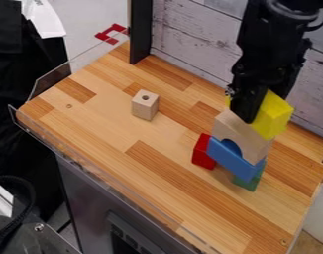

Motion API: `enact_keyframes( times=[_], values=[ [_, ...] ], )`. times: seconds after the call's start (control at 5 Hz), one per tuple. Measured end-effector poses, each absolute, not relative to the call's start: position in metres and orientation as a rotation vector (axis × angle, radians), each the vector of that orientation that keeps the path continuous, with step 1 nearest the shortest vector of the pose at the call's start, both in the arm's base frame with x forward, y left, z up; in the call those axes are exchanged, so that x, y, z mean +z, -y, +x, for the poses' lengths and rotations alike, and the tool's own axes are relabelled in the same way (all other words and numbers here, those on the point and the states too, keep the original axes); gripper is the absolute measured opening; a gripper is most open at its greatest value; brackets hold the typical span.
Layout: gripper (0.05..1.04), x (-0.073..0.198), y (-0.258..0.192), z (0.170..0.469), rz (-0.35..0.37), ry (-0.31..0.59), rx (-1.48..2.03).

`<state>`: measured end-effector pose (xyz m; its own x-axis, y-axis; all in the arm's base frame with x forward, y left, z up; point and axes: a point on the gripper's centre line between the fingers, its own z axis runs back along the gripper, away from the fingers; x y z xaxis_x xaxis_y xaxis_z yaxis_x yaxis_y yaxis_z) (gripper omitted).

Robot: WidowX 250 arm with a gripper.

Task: Put the yellow rectangle on top of the arch.

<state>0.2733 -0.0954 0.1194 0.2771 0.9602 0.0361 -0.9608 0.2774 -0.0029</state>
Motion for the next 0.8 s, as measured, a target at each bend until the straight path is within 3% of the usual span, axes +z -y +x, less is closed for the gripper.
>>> enact_keyframes(
  times=[0.8],
  values=[
    [0.588,0.101,0.097,0.270,0.018,0.018,1.356]
  ],
)
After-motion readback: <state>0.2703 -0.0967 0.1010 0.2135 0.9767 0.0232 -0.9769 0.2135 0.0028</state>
